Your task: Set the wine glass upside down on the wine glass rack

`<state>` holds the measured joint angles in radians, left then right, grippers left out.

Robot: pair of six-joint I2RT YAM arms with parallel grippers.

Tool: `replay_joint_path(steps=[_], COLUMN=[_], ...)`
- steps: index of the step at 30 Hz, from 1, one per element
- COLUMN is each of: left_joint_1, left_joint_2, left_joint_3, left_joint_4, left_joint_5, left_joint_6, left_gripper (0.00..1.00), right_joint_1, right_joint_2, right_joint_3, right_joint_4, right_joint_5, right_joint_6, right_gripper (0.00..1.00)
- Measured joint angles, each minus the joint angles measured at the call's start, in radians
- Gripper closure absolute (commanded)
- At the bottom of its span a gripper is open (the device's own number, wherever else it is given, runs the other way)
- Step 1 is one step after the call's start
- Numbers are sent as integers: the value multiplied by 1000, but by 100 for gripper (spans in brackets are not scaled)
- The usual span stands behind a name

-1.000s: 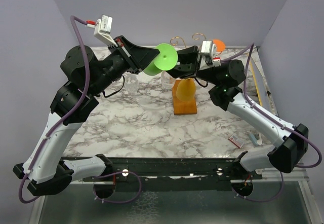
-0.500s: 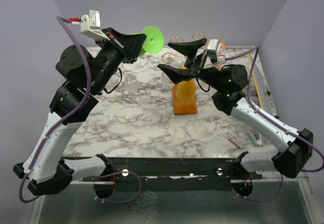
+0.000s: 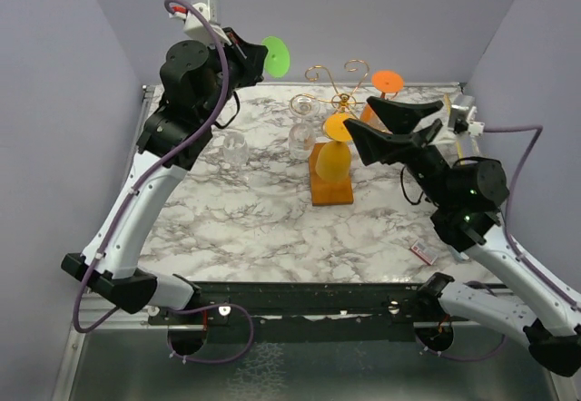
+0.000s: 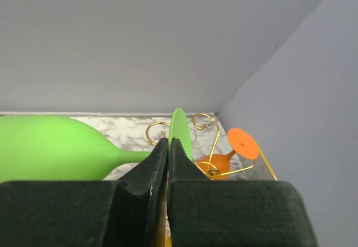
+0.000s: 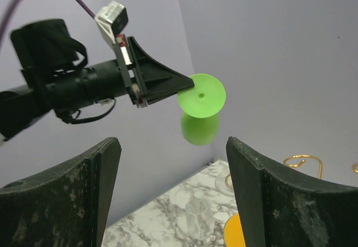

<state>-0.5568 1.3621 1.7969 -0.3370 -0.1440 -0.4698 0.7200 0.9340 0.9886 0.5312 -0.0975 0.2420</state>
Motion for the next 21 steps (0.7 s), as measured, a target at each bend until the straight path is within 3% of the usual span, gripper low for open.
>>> replay_joint_path(steps=[10,21], left_joint_1=[151,224], left_joint_2=[182,370], left_joint_3=[129,123], left_joint_4=[54,120], left_joint_5=[244,473], left_joint_6=[-51,-293], left_gripper=[100,100], right_joint_1=[0,0], right_joint_2=[-283,-386], right_joint_3=[-85,-93], right_joint_4=[-272,-407], right_joint_5=[143,172], right_joint_6=[133,220], right_gripper=[22,25])
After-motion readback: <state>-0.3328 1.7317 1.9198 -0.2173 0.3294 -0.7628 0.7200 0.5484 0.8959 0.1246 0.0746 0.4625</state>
